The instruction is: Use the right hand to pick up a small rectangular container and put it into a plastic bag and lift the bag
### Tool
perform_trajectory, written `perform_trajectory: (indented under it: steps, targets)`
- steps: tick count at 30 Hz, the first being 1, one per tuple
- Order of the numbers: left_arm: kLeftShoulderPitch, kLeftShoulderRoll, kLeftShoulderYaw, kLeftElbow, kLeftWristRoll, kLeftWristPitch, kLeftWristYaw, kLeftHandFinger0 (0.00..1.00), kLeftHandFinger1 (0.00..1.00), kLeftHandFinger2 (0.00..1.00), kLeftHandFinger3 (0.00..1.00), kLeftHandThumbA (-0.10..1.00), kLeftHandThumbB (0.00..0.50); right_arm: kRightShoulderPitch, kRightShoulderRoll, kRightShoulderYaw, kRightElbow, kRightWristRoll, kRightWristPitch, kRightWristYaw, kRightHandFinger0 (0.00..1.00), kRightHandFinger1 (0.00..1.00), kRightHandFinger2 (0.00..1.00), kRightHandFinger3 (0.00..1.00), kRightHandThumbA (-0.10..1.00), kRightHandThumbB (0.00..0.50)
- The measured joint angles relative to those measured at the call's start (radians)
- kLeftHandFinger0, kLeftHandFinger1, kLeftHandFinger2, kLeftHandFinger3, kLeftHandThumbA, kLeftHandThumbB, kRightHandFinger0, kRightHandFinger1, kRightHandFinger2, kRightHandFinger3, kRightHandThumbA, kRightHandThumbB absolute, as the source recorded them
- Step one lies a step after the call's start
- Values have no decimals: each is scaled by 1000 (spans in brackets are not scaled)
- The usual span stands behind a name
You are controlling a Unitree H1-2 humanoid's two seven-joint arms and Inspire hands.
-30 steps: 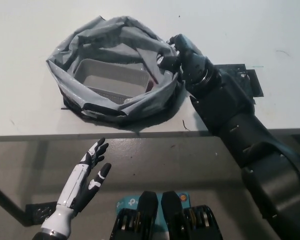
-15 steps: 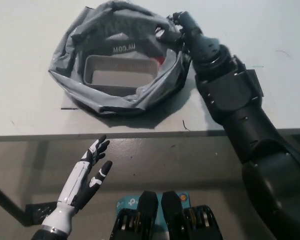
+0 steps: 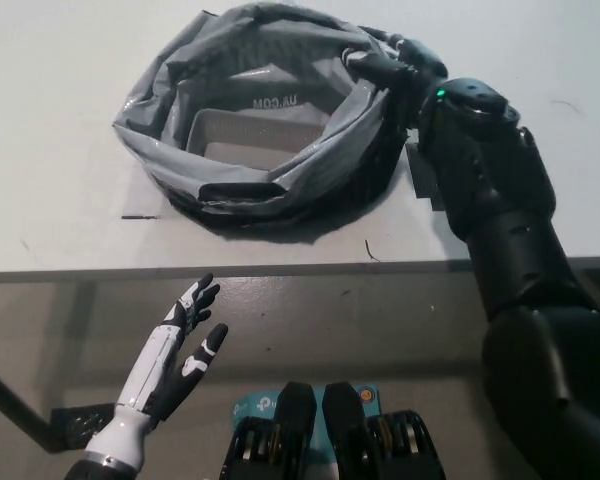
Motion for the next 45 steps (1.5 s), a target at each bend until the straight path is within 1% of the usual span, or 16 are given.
perform_trajectory:
  steps: [6,11,13,14,17,23,24,27,29,31,35,37,39,41,43,45]
  targets:
    - [0,0,-1,8,0,1,0,1000,1000,1000,1000,831,260,-8,0,-134,-1,108,18,-8,0,304,697,863,506,0]
    - [0,0,-1,11,0,1,0,996,1000,1000,1000,804,252,-36,0,-192,-9,188,30,-20,0,353,778,946,491,0]
    - [0,0,-1,12,0,1,0,997,1000,1000,1000,790,248,-49,0,-202,-25,222,34,-28,0,322,738,873,480,0]
    - [0,0,-1,12,0,1,0,998,1000,1000,1000,777,241,-57,0,-206,-37,240,36,-34,0,317,739,886,486,0]
    - [0,0,-1,12,0,2,0,998,1000,1000,1000,771,239,-79,0,-207,-80,284,42,-51,0,333,765,958,508,0]
    - [0,0,-2,12,0,4,0,995,1000,1000,1000,755,229,-139,2,-195,-219,389,51,-104,0,370,782,950,546,0]
    - [0,0,-2,12,0,4,0,995,1000,1000,1000,752,228,-146,2,-192,-236,403,52,-112,0,397,818,1000,465,0]
    - [0,0,-2,12,0,5,0,992,1000,1000,1000,740,221,-169,2,-182,-293,450,54,-133,0,418,840,1000,376,0]
    - [0,0,-2,12,0,5,0,990,1000,1000,1000,728,222,-182,2,-177,-325,475,56,-145,0,425,814,1000,504,0]
    - [0,0,-2,12,0,5,0,987,1000,1000,1000,726,222,-200,2,-172,-357,501,57,-159,0,426,796,1000,532,0]
    - [0,0,-3,12,0,6,0,974,1000,1000,1000,722,220,-245,2,-158,-409,554,57,-183,0,392,767,942,457,0]
    - [-1,0,-3,12,1,6,0,973,1000,1000,1000,720,218,-272,4,-148,-434,579,57,-194,0,447,808,1000,397,0]
    - [-1,1,-3,10,2,7,0,977,1000,1000,1000,708,215,-288,9,-138,-451,597,57,-202,0,455,785,989,371,0]
    - [-3,9,-5,-2,7,7,-2,995,1000,1000,1000,692,211,-313,39,-111,-463,629,56,-211,0,365,684,956,322,0]
    - [-10,10,-8,-6,11,7,-4,995,1000,1000,1000,689,203,-319,63,-97,-457,644,56,-210,0,296,677,938,279,0]
    - [-24,10,-11,-7,14,6,-5,995,1000,1000,1000,689,203,-314,93,-92,-370,644,51,-209,0,296,677,938,279,0]
